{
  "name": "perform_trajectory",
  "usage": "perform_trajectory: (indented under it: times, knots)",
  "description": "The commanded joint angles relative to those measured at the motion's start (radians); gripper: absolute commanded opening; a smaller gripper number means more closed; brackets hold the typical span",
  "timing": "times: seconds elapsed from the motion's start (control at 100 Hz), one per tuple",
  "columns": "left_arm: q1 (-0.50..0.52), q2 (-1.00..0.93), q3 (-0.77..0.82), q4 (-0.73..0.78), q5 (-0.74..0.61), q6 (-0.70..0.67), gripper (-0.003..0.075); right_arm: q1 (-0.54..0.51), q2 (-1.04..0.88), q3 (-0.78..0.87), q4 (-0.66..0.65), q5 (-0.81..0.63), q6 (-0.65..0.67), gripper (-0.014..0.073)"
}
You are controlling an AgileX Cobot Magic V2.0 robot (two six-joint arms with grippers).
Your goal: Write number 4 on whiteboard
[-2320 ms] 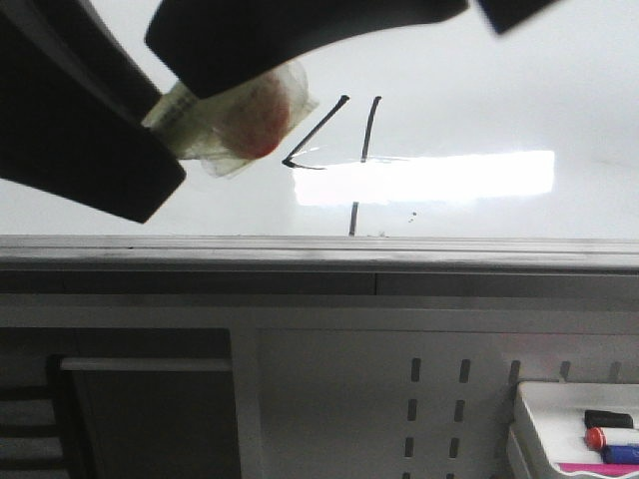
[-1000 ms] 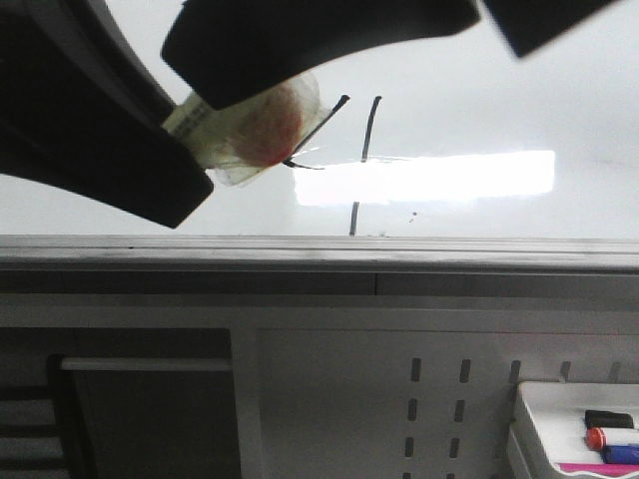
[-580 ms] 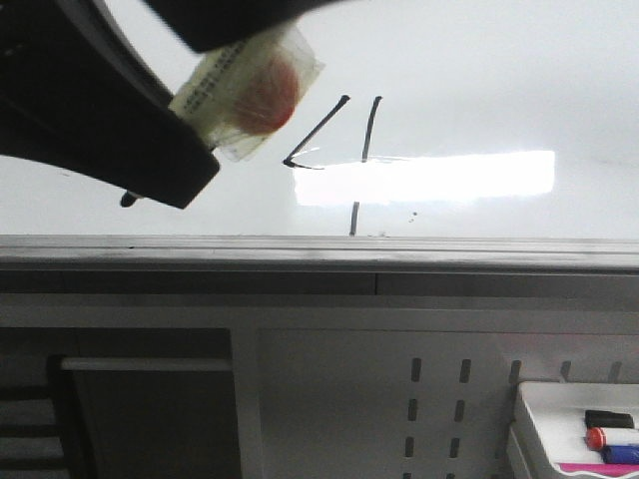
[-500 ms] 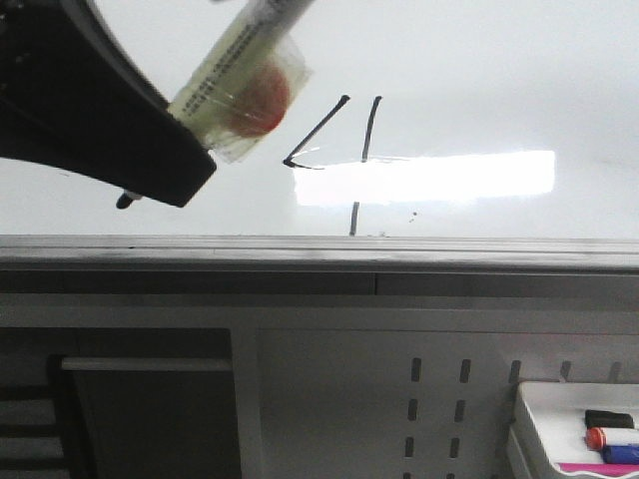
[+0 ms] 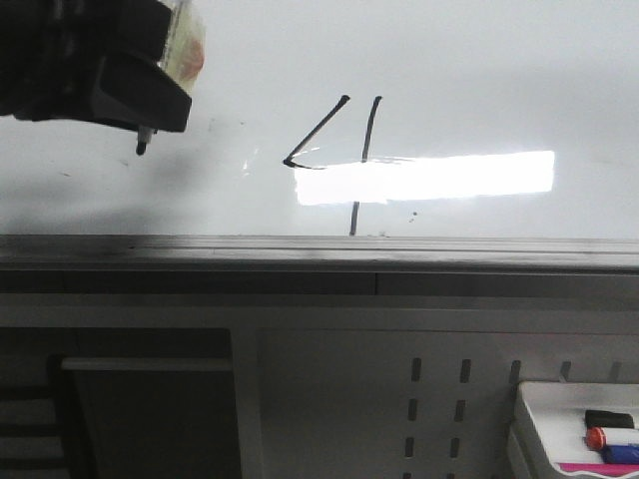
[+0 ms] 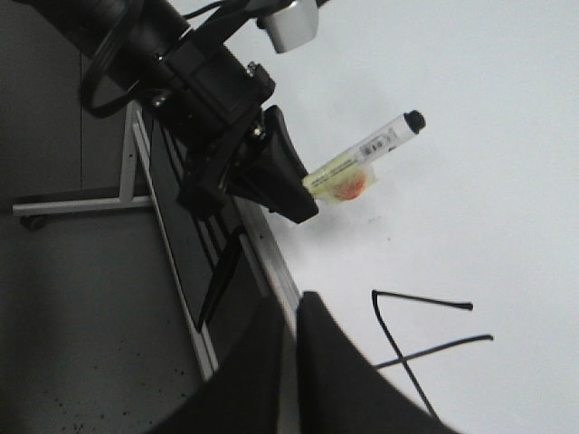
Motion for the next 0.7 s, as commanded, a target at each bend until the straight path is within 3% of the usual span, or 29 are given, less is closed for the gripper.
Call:
perform_trajectory:
  times: [0.0,0.26,0.69]
  knots:
    - [-0.008,0.026,-0.024,-0.07,-0.083,-0.011,-0.002,-0.024,-0.026,-0.027,0.02,-0.013,0.004,-0.0064]
    - [-0.018,0.094,-0.063,-0.107,-0.201,-0.01,-0.002,-0.03,-0.057,-0.027,0.024,0.028,0.004,-0.0064]
    - [-0.02,0.214,-0.16,-0.141,-0.177,-0.01,-0.002,-0.03,-0.057,-0.027,0.024,0.04,0.01,-0.0064]
